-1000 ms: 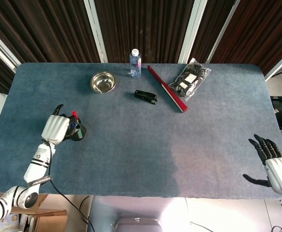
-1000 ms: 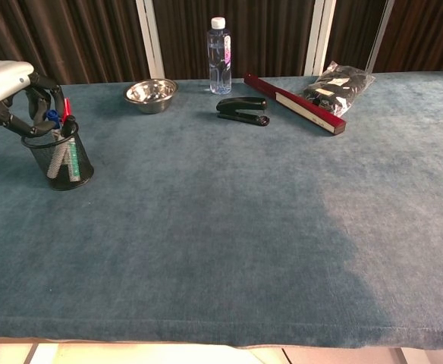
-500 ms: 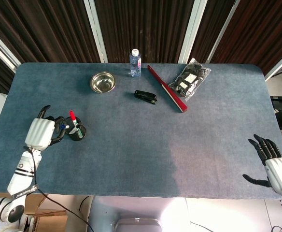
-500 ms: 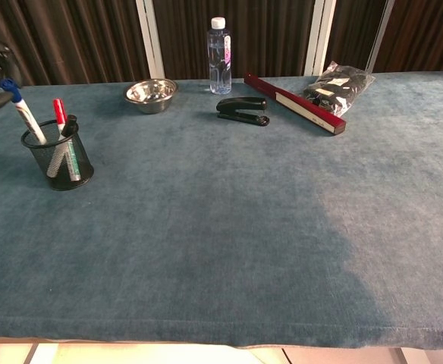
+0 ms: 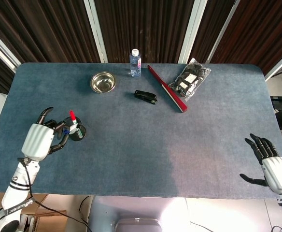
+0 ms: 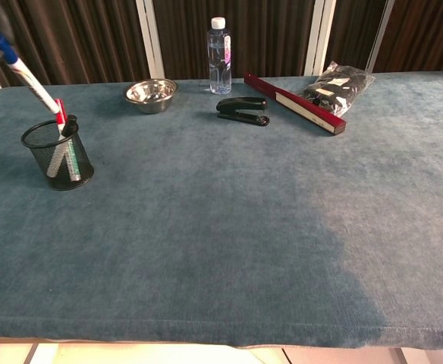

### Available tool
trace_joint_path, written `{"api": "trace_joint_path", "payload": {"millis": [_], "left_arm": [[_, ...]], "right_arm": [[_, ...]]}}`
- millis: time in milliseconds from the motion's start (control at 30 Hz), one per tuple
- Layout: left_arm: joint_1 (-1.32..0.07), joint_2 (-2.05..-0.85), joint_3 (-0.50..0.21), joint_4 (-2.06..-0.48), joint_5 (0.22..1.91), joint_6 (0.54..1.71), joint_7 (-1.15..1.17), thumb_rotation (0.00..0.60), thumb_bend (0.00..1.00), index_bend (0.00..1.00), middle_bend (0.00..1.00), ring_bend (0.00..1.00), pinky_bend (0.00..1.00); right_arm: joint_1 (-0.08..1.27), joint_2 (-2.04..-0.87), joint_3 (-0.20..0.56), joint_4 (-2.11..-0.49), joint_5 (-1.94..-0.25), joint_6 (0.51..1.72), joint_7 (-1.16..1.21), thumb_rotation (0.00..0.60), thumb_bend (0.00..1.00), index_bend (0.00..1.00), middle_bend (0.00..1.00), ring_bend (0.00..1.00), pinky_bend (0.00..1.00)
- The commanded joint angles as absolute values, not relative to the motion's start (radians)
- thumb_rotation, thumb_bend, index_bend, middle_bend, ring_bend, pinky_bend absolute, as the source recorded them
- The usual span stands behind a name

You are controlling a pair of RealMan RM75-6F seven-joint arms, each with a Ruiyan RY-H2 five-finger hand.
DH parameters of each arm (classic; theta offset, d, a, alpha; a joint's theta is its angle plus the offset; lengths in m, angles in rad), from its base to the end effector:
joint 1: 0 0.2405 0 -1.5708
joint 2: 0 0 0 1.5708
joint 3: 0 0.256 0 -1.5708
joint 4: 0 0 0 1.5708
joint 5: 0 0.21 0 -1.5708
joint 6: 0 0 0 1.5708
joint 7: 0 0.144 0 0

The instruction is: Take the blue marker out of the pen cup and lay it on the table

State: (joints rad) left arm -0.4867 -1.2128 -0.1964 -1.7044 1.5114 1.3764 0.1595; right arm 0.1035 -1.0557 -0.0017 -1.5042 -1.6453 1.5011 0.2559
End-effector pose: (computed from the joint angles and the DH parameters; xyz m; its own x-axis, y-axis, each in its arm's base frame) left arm -0.1697 0.2986 0.1303 0.3259 -0.1670 0.9305 0.8370 -0.4068 -0.3661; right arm -0.3183 -0.1767 0.1767 0.3308 -0.0538 0.9422 -0.9353 -0.1516 0.3197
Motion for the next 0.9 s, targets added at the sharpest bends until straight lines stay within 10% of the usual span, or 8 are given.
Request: {"api": "trace_joint_path", "payload": {"millis": [33, 700, 900], "left_arm": [[-0.581, -1.325, -0.228, -1.640, 1.523, 1.308, 0.276, 0.600, 0.52, 0.64, 0.72, 0.55, 0.15], [-0.879, -1.825, -0.336, -0.990, 1.345, 1.098, 0.385, 0.600, 0.50, 0.62, 0.70, 0.51, 0.16], [-0.867, -1.831, -0.345, -1.034, 1.232, 1.050, 0.508, 0.600, 0.35, 0.28, 0.46, 0.29, 0.09]], "right_arm": [[0.102, -1.055, -0.002, -1.506, -1.644, 1.502, 0.254, 0.600, 0.15, 0.00, 0.00, 0.00, 0.00], [0.078, -1.068, -0.012, -1.485, -1.627, 1.513, 0.262, 0.600, 0.15, 0.00, 0.00, 0.00, 0.00], [0.082, -1.065, -0.010, -1.487, -1.632, 1.513, 0.262, 0.600, 0.15, 0.00, 0.00, 0.00, 0.00]]}}
